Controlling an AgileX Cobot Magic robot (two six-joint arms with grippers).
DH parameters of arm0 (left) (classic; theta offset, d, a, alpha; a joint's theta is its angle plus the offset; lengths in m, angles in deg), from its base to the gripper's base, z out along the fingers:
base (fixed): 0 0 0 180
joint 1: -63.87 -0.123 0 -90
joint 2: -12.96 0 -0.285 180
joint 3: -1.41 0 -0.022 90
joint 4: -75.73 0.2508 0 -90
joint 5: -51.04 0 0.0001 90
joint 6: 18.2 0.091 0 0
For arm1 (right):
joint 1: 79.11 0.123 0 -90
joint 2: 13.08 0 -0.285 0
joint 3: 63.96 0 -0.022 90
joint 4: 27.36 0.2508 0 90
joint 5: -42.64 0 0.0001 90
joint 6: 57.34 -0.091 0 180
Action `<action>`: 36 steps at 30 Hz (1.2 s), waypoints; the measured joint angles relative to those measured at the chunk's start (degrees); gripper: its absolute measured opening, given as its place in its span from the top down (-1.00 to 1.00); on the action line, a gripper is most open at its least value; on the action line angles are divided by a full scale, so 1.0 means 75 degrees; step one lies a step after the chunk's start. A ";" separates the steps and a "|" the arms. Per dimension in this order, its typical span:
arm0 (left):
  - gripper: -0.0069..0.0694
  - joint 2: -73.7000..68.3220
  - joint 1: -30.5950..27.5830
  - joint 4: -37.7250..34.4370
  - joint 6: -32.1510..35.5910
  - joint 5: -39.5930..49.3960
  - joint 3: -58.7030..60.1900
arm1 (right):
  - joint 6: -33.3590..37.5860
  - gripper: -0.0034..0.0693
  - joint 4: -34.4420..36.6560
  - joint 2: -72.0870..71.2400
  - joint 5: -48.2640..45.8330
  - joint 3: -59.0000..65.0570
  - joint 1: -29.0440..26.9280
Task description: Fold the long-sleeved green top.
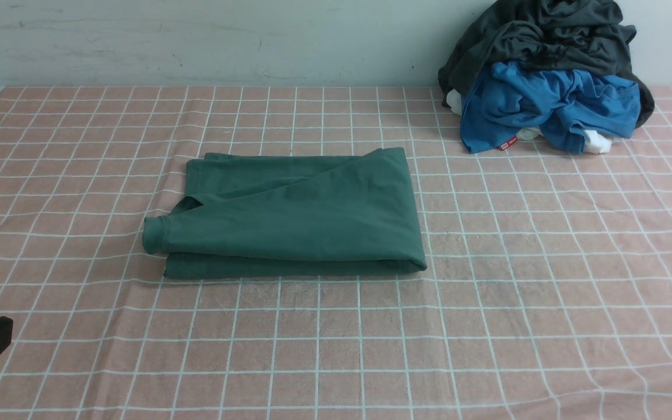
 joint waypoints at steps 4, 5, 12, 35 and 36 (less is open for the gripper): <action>0.83 0.0000 0.0000 -0.0006 0.0000 0.0000 0.0000 | -0.0138 0.94 0.0037 -0.0341 0.0002 0.1320 0.0000; 0.83 0.0000 0.0000 -0.0006 0.0000 0.0000 0.0000 | -0.0145 0.94 0.0047 -0.0350 0.0009 0.1566 0.0000; 0.83 0.0000 0.0000 -0.0006 0.0000 0.0000 0.0000 | -0.0161 0.94 0.0053 -0.0364 -0.0265 0.2512 -0.0152; 0.83 0.0017 0.0000 -0.0118 0.0000 0.0030 0.0009 | -0.0884 0.94 -0.0476 -0.5086 -0.3751 0.3464 -0.3776; 0.83 0.0017 0.0000 -0.0118 0.0000 0.0039 0.0009 | -0.0884 0.94 -0.0476 -0.5087 -0.3769 0.3456 -0.3787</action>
